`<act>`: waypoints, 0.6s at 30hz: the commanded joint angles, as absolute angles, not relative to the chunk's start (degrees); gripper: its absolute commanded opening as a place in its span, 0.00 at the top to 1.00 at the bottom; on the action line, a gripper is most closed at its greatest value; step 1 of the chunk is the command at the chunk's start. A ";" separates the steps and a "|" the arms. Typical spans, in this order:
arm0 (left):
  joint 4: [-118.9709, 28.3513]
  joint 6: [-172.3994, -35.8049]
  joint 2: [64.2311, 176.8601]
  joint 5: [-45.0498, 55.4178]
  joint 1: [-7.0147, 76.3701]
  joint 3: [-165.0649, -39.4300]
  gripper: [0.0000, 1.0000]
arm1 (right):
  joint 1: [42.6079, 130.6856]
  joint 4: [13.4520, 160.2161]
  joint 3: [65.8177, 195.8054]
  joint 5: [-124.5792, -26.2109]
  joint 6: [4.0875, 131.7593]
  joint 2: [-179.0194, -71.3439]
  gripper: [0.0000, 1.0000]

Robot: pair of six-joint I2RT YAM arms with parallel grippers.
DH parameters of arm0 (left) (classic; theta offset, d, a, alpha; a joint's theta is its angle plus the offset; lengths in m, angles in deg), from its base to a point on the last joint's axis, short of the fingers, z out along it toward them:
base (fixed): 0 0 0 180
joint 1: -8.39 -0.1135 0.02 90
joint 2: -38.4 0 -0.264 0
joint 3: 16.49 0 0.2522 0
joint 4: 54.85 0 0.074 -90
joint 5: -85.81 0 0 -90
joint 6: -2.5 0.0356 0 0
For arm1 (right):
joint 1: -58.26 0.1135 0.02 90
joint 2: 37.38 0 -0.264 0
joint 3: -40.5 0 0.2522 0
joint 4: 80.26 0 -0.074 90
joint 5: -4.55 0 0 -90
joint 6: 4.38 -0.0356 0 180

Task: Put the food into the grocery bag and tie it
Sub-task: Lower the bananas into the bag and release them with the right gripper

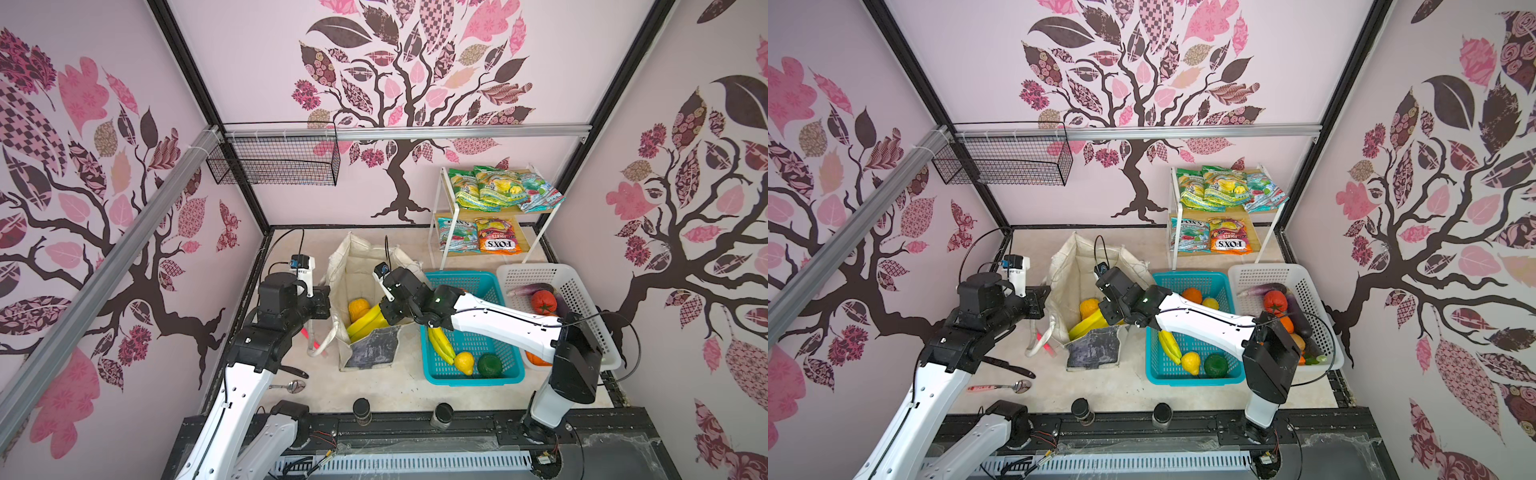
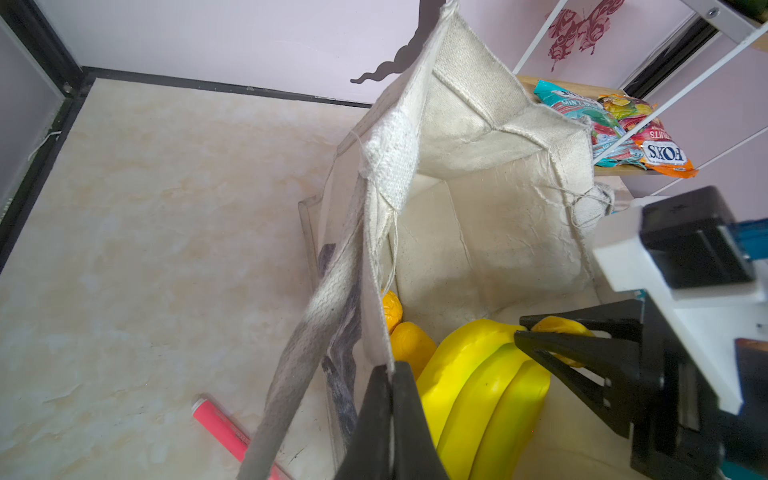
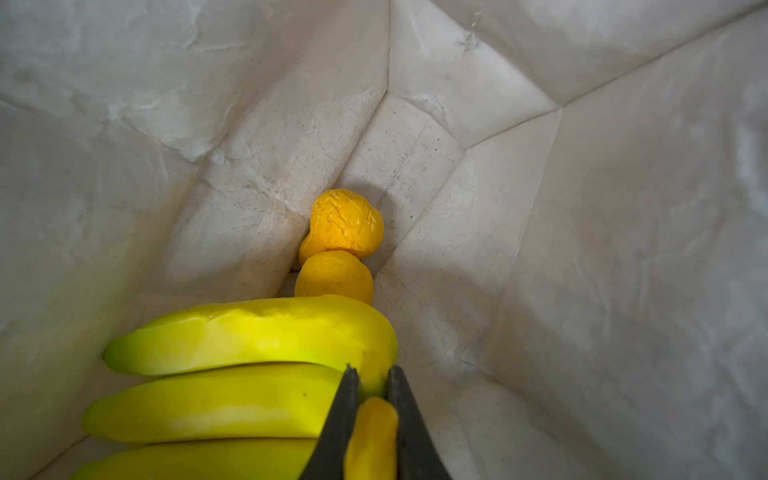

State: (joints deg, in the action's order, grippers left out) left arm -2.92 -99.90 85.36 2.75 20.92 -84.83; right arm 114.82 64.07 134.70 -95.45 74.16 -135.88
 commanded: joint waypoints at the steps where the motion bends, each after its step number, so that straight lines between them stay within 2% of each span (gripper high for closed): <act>1: -4.77 -100.59 84.28 4.62 21.27 -83.82 1.00 | 115.13 62.86 136.44 -93.30 75.31 -138.96 0.88; 8: -4.88 -100.64 84.10 4.53 21.22 -83.69 1.00 | 115.10 59.18 138.24 -93.40 78.22 -143.45 0.88; 18: -4.89 -100.51 84.10 4.45 21.23 -83.64 1.00 | 114.74 63.56 138.72 -96.63 76.16 -148.98 0.87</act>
State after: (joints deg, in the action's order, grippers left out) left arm -3.03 -100.62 84.88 3.65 20.92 -84.83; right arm 114.71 64.05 137.92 -94.81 76.72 -145.08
